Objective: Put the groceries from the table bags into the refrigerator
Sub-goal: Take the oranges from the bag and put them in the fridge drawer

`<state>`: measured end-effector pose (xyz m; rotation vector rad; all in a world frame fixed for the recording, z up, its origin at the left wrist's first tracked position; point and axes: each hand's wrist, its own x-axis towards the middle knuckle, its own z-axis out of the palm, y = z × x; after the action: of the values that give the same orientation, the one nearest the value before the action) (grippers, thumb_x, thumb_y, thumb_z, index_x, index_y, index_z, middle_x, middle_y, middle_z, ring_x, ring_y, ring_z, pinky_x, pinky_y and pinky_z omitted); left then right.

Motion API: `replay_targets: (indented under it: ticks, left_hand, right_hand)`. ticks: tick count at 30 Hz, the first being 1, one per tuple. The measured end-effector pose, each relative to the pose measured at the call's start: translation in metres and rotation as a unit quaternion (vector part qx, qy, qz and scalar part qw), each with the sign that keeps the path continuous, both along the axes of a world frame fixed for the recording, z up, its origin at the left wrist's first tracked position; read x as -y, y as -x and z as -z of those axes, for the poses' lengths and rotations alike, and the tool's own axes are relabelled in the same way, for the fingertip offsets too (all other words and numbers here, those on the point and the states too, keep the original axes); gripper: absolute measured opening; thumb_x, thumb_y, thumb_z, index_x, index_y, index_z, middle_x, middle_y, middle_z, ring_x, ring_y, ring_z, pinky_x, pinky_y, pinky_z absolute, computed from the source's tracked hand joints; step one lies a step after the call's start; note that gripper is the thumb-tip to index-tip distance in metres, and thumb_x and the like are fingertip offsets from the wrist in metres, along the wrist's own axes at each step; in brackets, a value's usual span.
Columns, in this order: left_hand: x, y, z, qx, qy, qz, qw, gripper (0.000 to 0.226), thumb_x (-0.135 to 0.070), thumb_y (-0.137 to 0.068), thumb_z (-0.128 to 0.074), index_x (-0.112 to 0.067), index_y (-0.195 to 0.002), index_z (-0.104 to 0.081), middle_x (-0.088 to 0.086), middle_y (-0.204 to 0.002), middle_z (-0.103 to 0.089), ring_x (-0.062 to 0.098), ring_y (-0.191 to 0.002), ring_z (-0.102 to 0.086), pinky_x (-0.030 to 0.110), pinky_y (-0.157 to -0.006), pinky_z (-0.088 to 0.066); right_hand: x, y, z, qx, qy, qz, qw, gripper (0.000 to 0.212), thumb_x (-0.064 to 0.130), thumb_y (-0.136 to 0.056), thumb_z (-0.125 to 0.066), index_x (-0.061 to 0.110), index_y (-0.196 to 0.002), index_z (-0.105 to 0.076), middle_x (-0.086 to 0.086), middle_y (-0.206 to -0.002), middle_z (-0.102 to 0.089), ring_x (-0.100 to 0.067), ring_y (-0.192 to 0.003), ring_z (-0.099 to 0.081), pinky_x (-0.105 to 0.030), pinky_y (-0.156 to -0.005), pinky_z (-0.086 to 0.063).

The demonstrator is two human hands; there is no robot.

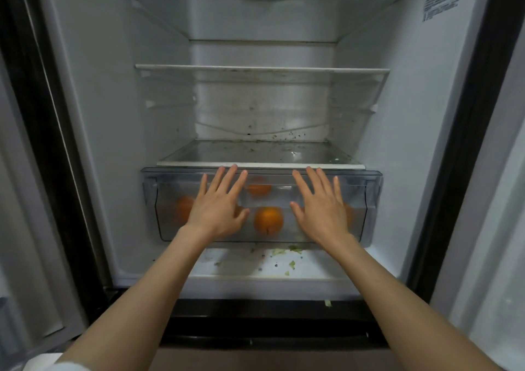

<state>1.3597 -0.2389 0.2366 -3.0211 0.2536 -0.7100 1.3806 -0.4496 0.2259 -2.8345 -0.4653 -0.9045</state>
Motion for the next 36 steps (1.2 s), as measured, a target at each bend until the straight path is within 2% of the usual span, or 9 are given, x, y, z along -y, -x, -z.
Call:
replay_targets:
  ticks: [9,14,18,22,25,31,33,36]
  left_hand:
    - [0.003,-0.045,0.002,-0.028,0.031,-0.017,0.999,0.076,-0.051,-0.092,-0.036,-0.026,-0.148,0.007,0.001,-0.156,0.014,0.02,-0.143,0.017,0.042,-0.114,0.009]
    - [0.0,-0.042,0.003,-0.047,0.01,-0.024,0.999,0.078,-0.05,-0.092,-0.038,-0.026,-0.146,0.013,0.001,-0.154,0.022,0.02,-0.141,0.021,0.044,-0.114,0.009]
    - [0.002,-0.025,-0.004,-0.08,0.031,-0.023,0.996,0.073,-0.053,-0.093,-0.033,-0.028,-0.148,0.008,-0.002,-0.155,0.019,0.018,-0.142,0.019,0.049,-0.113,0.01]
    - [0.002,0.02,0.011,-0.023,0.066,-0.017,0.997,0.062,-0.05,-0.095,-0.03,-0.03,-0.148,-0.003,-0.002,-0.158,0.006,0.018,-0.144,0.01,0.047,-0.117,-0.001]
    - [-0.004,0.063,0.028,0.018,0.09,-0.021,0.996,0.063,-0.057,-0.09,-0.015,-0.031,-0.148,-0.01,-0.002,-0.158,-0.005,0.018,-0.145,0.003,0.042,-0.116,-0.003]
    - [-0.025,0.178,0.087,-0.023,0.135,-0.061,0.989,0.075,-0.058,-0.078,-0.002,-0.032,-0.147,-0.012,-0.003,-0.156,-0.012,0.016,-0.145,-0.003,0.044,-0.118,-0.004]
    - [-0.036,0.219,0.11,-0.049,0.152,-0.084,0.984,0.077,-0.059,-0.076,-0.001,-0.031,-0.147,-0.014,-0.004,-0.156,-0.013,0.016,-0.145,-0.002,0.041,-0.116,-0.001]
    - [-0.056,0.289,0.142,-0.071,0.156,-0.121,0.978,0.076,-0.059,-0.078,-0.005,-0.03,-0.147,-0.018,-0.001,-0.155,-0.019,0.019,-0.144,-0.009,0.039,-0.115,-0.005]
  right_hand:
    - [-0.007,-0.044,0.003,-0.024,0.0,0.01,1.0,0.065,0.045,-0.097,-0.035,0.026,-0.15,-0.002,-0.004,-0.159,-0.001,-0.021,-0.146,0.006,-0.044,-0.116,0.007]
    - [-0.006,-0.043,0.005,-0.041,0.02,0.013,0.999,0.07,0.048,-0.096,-0.032,0.025,-0.149,0.007,-0.003,-0.158,0.01,-0.022,-0.145,0.013,-0.046,-0.115,0.007]
    - [-0.006,-0.03,0.001,-0.09,0.02,0.002,0.996,0.069,0.049,-0.097,-0.031,0.024,-0.149,0.006,-0.002,-0.157,0.017,-0.022,-0.144,0.017,-0.047,-0.116,0.008]
    - [-0.014,0.012,0.01,-0.093,0.003,-0.047,0.995,0.068,0.048,-0.096,-0.034,0.023,-0.15,-0.001,-0.005,-0.158,0.008,-0.023,-0.146,0.008,-0.042,-0.116,0.007]
    - [-0.026,0.048,0.021,-0.094,-0.01,-0.095,0.991,0.063,0.048,-0.096,-0.033,0.026,-0.15,-0.007,-0.002,-0.159,-0.001,-0.019,-0.146,0.002,-0.04,-0.116,0.006]
    - [-0.062,0.133,0.056,-0.149,-0.012,-0.152,0.977,0.06,0.047,-0.097,-0.033,0.028,-0.149,-0.01,0.001,-0.158,-0.007,-0.016,-0.146,0.0,-0.041,-0.117,0.006]
    - [-0.075,0.167,0.07,-0.164,-0.001,-0.171,0.972,0.06,0.047,-0.097,-0.033,0.027,-0.149,-0.011,0.0,-0.158,-0.008,-0.016,-0.146,-0.002,-0.041,-0.117,0.005]
    - [-0.097,0.223,0.094,-0.186,0.011,-0.196,0.963,0.061,0.047,-0.097,-0.035,0.026,-0.149,-0.012,-0.001,-0.158,-0.011,-0.016,-0.146,-0.005,-0.041,-0.117,0.003]
